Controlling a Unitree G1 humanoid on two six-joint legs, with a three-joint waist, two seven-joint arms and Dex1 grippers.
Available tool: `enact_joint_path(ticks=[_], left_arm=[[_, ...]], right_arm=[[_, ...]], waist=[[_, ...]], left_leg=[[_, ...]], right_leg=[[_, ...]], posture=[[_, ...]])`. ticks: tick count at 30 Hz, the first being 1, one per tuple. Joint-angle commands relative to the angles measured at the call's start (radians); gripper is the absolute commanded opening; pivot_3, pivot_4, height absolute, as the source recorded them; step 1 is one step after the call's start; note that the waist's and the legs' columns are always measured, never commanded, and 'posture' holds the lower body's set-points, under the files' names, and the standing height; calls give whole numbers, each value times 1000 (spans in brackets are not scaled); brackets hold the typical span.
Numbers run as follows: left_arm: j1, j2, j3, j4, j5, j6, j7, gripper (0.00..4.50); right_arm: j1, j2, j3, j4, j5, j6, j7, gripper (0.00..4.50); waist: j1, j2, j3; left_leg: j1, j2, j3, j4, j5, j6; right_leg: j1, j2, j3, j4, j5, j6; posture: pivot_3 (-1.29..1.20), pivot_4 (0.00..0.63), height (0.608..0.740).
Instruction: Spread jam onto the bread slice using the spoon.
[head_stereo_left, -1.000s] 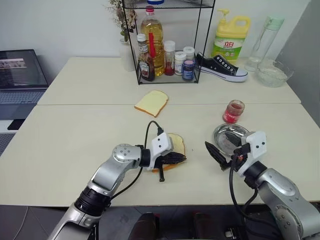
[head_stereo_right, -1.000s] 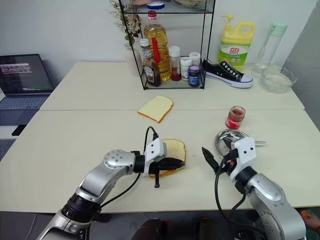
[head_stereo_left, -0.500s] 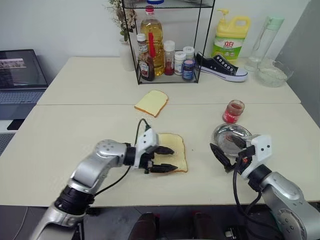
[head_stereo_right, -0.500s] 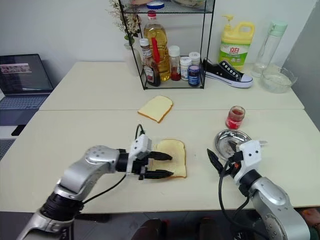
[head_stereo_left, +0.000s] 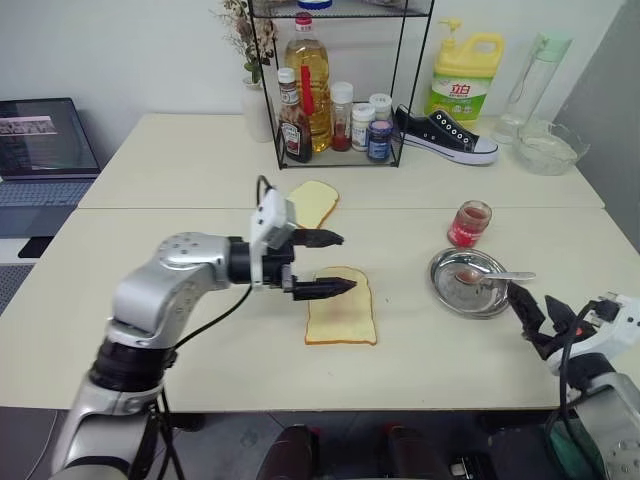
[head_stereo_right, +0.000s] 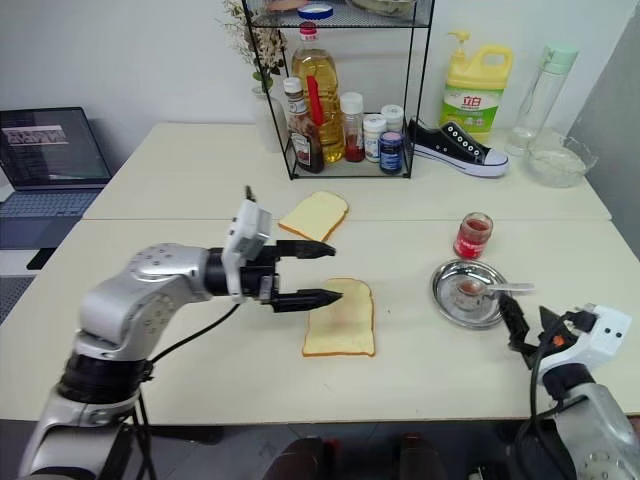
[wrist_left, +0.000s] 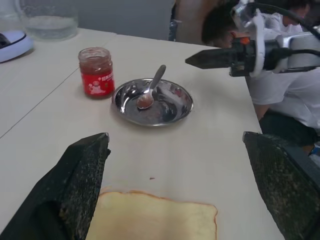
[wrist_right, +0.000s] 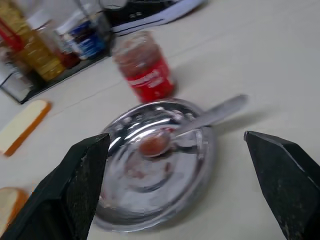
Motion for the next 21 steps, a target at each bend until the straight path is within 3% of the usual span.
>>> enact_joint_path(ticks=[1, 9, 21], left_arm=[[-15, -23, -23, -12, 22, -47, 1, 4480], [-8, -19, -30, -9, 37, -62, -14, 4480], [17, -15, -30, -43, 33, -47, -2, 4480]], right_arm=[[-78, 10, -40, 121, 68, -36, 8, 4500], [-262, 0, -124, 390, 241, -51, 17, 4500], [-390, -49, -86, 582, 201, -66, 74, 4500]], waist=[[-4, 1, 0], [-18, 2, 1], [-21, 3, 1]], left_leg=[[0, 0, 0, 0, 0, 0], [0, 0, 1, -1, 0, 0], [0, 1, 2, -1, 0, 0]], right_leg=[[0, 0, 0, 0, 0, 0], [-1, 0, 0, 0, 0, 0], [-1, 0, 1, 0, 0, 0]], posture=[[0, 150, 740], [0, 150, 740], [0, 150, 740]])
